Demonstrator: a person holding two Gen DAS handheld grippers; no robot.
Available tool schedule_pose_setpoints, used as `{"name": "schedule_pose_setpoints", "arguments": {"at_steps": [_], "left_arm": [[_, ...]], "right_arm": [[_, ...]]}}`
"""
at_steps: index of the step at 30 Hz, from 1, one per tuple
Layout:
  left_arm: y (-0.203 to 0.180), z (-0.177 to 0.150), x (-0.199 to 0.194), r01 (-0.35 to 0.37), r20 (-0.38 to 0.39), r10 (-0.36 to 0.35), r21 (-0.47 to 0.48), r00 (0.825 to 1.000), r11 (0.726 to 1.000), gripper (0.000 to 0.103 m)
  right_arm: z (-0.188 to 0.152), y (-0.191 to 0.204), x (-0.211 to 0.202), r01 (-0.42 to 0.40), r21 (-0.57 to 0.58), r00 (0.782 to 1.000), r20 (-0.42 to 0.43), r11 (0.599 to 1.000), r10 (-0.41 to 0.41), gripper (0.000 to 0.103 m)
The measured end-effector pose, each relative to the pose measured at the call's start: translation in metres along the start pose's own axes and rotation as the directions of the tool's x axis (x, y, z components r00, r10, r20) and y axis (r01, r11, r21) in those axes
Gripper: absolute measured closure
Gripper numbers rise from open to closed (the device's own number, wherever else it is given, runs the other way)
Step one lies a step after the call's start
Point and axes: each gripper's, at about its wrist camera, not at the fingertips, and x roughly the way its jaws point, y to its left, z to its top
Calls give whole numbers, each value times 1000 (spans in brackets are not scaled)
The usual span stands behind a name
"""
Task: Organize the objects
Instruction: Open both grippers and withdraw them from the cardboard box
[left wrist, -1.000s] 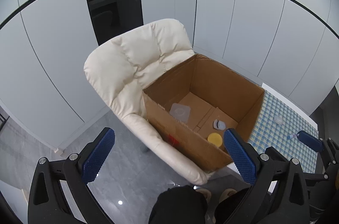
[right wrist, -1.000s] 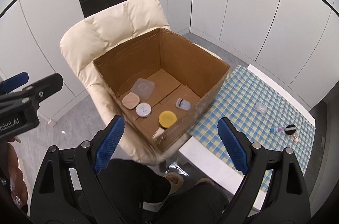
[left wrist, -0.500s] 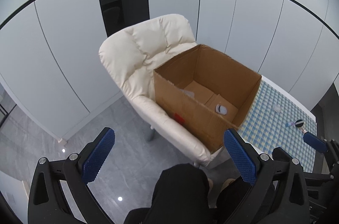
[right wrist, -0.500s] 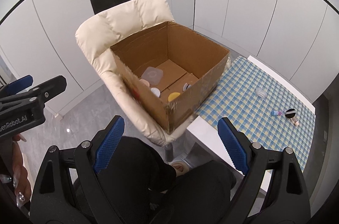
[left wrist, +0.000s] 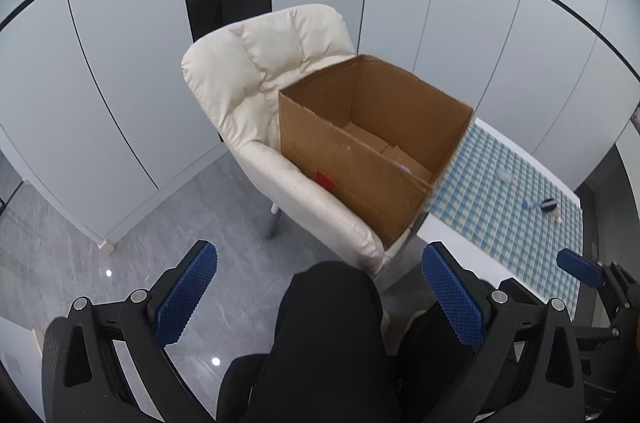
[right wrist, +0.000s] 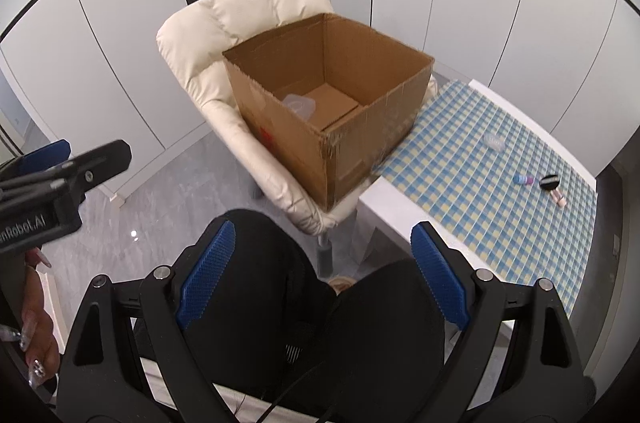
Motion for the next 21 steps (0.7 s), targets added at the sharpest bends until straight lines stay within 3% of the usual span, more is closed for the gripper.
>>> {"name": "schedule_pose_setpoints", "arguments": {"at_steps": [11,21], "left_arm": [[0,-16,1,-26,-30,26,20,999,999,1],[-10,-21,4,2,-52,-1,29,999,1000,1]], "right_arm": [[-32,2,-4,33,-56,999,-17,998,-34,11],[-41,1,-7,35,-64,999,-3,997,-35,11]]}}
